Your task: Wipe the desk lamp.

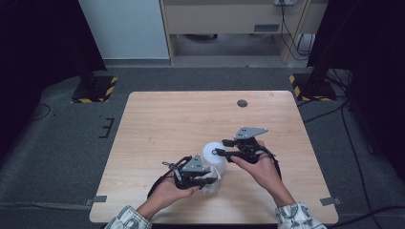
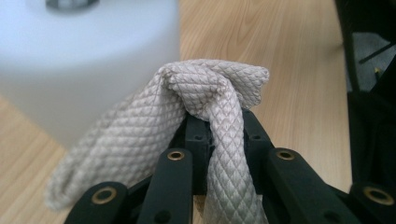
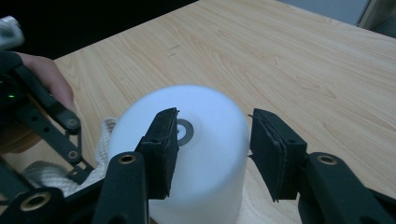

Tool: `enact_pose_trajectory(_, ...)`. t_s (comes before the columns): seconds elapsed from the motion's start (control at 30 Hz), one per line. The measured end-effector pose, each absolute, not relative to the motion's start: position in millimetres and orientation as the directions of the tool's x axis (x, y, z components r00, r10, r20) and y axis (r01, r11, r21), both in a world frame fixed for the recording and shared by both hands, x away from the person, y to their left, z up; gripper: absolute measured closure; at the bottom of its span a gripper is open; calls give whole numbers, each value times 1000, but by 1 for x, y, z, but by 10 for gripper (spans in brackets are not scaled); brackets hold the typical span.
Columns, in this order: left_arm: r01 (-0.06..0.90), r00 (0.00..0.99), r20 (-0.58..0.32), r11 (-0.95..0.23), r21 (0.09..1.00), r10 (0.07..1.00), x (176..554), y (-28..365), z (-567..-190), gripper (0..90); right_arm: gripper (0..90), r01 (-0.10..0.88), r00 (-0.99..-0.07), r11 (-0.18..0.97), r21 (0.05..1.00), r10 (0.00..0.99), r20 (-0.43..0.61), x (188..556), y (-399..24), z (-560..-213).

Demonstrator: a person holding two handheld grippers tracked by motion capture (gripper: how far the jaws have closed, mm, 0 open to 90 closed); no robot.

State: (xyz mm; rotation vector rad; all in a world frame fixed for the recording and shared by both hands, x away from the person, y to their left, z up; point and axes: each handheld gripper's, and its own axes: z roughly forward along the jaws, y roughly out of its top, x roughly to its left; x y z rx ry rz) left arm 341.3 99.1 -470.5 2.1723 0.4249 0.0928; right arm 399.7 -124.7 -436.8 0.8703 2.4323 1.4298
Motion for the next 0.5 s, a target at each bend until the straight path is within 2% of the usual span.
enact_pose_trajectory(0.1, 264, 938, -97, -505, 821, 333, 340, 92, -466, 770, 521, 395, -810, 359, 846, 570, 136, 400, -125, -437)
enact_pose_trajectory(0.23, 256, 940, -72, -552, 793, 333, 341, 87, -472, 770, 521, 396, -811, 355, 847, 567, 141, 401, -126, -438)
enact_pose_trajectory(0.5, 284, 937, -81, -604, 745, 340, 345, 99, -481, 768, 520, 392, -813, 358, 848, 566, 137, 400, -126, -438)
